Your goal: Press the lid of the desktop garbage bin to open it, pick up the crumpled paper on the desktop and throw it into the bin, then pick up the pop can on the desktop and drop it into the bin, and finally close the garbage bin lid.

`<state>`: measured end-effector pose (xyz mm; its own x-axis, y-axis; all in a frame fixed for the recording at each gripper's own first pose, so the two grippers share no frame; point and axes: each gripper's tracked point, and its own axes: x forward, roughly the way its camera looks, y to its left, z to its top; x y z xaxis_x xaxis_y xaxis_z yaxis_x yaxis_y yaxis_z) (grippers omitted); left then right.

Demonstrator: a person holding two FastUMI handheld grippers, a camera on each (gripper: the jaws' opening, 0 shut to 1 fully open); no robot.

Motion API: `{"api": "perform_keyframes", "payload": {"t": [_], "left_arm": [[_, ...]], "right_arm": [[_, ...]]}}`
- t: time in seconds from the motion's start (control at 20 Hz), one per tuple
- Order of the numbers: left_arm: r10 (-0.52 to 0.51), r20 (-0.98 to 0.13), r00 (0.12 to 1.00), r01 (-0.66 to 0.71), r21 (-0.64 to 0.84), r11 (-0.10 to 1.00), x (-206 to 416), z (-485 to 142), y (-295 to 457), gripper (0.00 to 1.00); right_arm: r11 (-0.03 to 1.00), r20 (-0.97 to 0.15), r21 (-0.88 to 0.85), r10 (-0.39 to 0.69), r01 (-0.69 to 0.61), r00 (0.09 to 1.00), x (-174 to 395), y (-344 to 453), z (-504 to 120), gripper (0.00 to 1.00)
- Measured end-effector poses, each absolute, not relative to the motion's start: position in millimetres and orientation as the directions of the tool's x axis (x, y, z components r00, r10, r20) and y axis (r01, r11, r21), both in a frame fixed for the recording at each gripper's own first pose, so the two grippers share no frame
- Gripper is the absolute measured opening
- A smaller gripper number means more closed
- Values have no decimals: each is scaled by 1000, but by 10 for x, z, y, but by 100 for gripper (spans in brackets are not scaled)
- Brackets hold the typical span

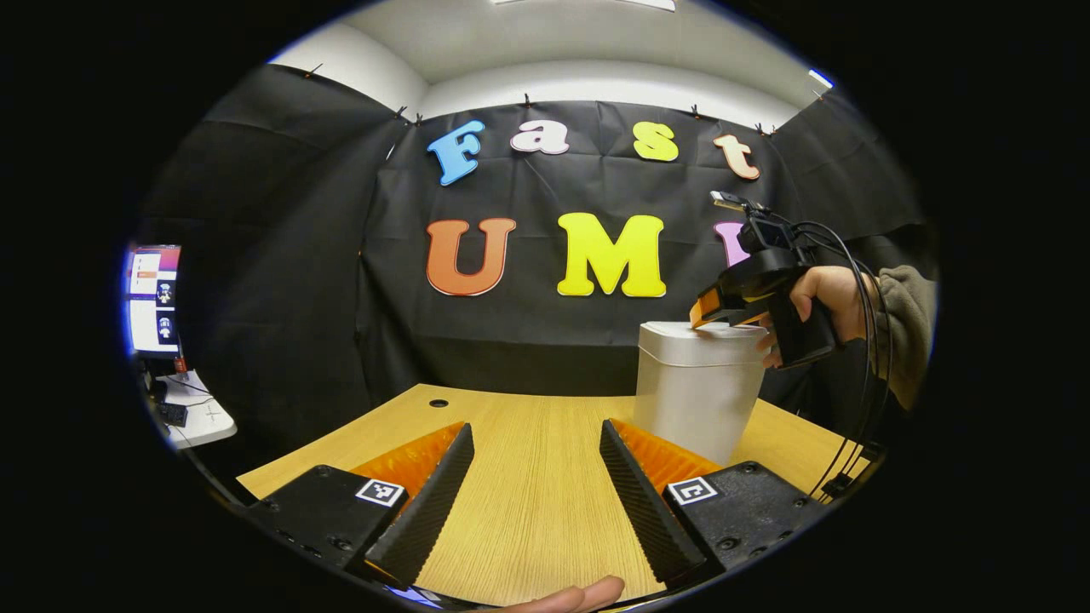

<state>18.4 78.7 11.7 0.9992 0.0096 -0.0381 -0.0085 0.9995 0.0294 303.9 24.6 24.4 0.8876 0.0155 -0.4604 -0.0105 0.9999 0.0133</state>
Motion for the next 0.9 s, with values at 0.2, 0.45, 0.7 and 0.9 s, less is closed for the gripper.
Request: {"api": "perform_keyframes", "payload": {"t": [0.2, 0.45, 0.7, 0.9], "left_arm": [[-9, -29, 1000, 10, 33, 999, 146, 159, 719, 96], [0, 10, 1000, 0, 29, 1000, 102, 267, 777, 96], [13, -21, 1000, -12, 35, 999, 175, 137, 819, 96], [-2, -38, 999, 2, 9, 1000, 204, 112, 747, 96]], "right_arm": [[999, -382, 38, 28, -14, 924, 3056, 251, 264, 99], [997, -266, 70, -1, 20, 964, 3036, 255, 298, 96], [998, -109, 49, -29, 35, 994, 2993, 271, 305, 96], [998, -100, 62, -7, 13, 995, 2872, 218, 326, 96]]}}
